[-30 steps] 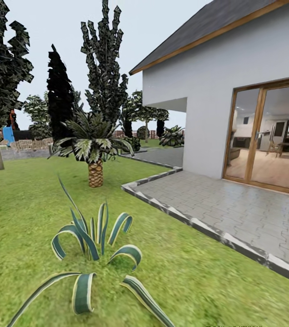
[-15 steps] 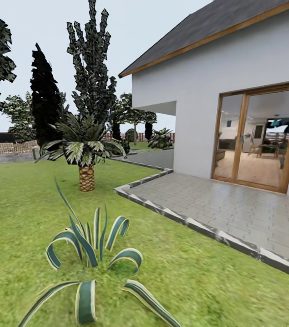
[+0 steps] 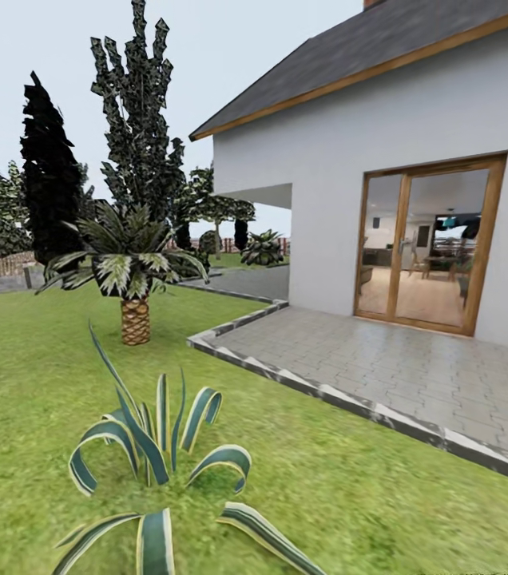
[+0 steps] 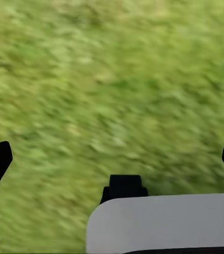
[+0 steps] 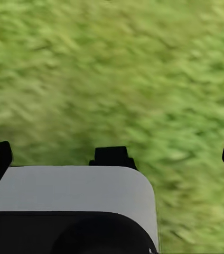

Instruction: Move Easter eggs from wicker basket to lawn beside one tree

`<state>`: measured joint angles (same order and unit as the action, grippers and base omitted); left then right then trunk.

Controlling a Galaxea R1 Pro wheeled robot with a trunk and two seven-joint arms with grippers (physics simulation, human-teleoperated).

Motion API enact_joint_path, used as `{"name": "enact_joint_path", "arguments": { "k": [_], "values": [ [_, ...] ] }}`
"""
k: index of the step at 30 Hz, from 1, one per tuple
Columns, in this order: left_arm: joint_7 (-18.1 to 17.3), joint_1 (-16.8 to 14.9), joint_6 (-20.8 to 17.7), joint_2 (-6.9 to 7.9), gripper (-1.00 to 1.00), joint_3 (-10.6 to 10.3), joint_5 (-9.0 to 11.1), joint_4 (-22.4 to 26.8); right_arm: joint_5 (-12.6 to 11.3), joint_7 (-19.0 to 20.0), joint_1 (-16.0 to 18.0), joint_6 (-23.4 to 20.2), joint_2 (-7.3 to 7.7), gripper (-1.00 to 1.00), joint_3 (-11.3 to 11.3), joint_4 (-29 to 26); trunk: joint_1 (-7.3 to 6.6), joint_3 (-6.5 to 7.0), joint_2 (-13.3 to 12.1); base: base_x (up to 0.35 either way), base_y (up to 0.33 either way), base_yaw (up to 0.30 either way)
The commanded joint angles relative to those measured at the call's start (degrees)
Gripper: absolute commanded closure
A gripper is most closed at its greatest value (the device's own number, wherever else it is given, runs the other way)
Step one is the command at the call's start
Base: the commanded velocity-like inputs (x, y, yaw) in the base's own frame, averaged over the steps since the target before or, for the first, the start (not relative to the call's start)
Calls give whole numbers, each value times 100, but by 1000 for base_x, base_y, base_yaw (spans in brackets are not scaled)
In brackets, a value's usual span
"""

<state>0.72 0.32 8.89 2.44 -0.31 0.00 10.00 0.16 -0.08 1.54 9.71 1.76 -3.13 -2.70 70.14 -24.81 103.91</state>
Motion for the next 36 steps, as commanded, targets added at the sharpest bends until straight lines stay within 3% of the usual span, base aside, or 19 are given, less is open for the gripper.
{"name": "enact_joint_path", "arguments": {
  "k": [1, 15, 36],
  "values": [
    [7, 3, 7, -1, -100, -4, 0, 10, 2, -1, 4, 22, 1, -100, -29, 7, 1, 1, 3, 53, 117, -175],
    [2, 3, 15, -21, -100, -13, 0, 18, 2, -1, 4, 22, 25, -100, -29, 7, 1, 93, 3, 9, 50, -175],
    [-10, 3, 13, -31, -100, -38, -15, 46, 2, -1, 4, 14, 27, -100, -37, 7, 1, 192, 3, -19, 295, -125]
  ]
}}
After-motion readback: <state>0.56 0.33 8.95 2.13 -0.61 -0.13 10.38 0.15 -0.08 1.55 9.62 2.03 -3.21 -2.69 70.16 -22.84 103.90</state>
